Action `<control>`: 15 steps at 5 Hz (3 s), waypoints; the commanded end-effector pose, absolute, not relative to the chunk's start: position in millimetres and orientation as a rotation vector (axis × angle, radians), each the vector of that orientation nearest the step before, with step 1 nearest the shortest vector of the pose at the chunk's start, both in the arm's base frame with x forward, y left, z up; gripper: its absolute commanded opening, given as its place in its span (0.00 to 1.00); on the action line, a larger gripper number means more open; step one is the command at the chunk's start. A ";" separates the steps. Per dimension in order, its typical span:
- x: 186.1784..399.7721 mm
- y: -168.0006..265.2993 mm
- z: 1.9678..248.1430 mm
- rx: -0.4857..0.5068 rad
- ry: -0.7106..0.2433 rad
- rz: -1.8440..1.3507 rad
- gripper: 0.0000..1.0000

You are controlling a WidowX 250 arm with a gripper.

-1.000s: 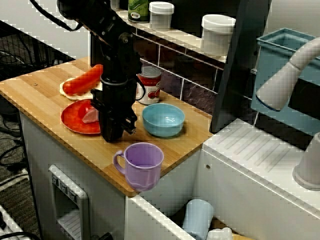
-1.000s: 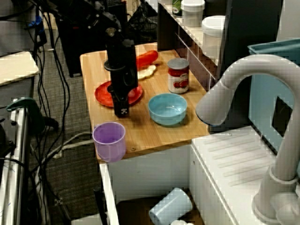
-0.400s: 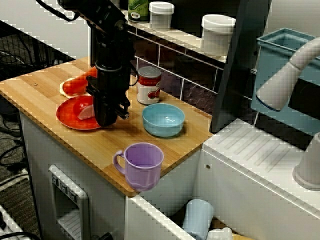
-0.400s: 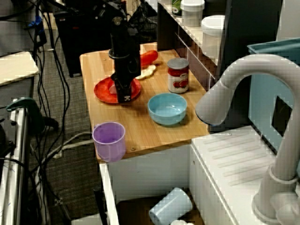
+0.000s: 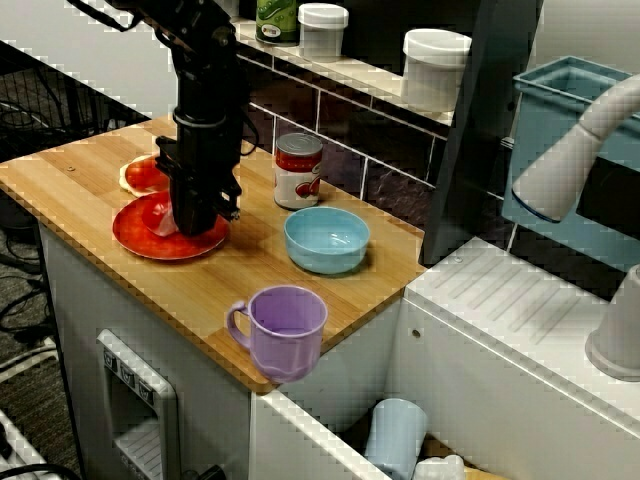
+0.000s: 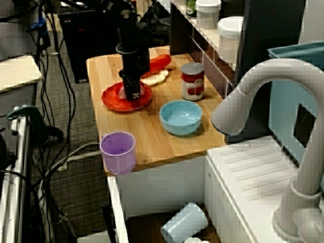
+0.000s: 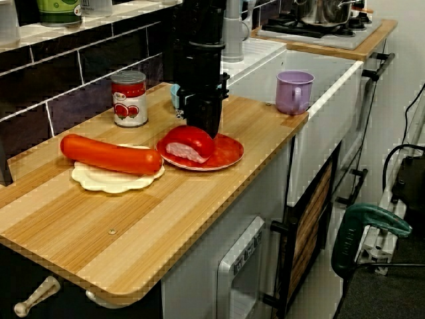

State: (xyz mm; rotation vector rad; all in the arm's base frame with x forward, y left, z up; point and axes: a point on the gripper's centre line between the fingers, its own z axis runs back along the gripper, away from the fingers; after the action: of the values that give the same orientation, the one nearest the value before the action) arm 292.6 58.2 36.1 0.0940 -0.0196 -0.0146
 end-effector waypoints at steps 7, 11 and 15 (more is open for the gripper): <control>320.8 50.1 72.3 -0.022 -0.052 0.054 1.00; 354.2 34.7 79.7 0.036 -0.089 -0.034 0.70; 361.3 48.4 80.1 0.057 -0.105 -0.059 0.00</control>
State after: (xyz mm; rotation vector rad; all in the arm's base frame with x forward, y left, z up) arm 358.6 47.6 68.0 0.0494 -0.0723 -0.0560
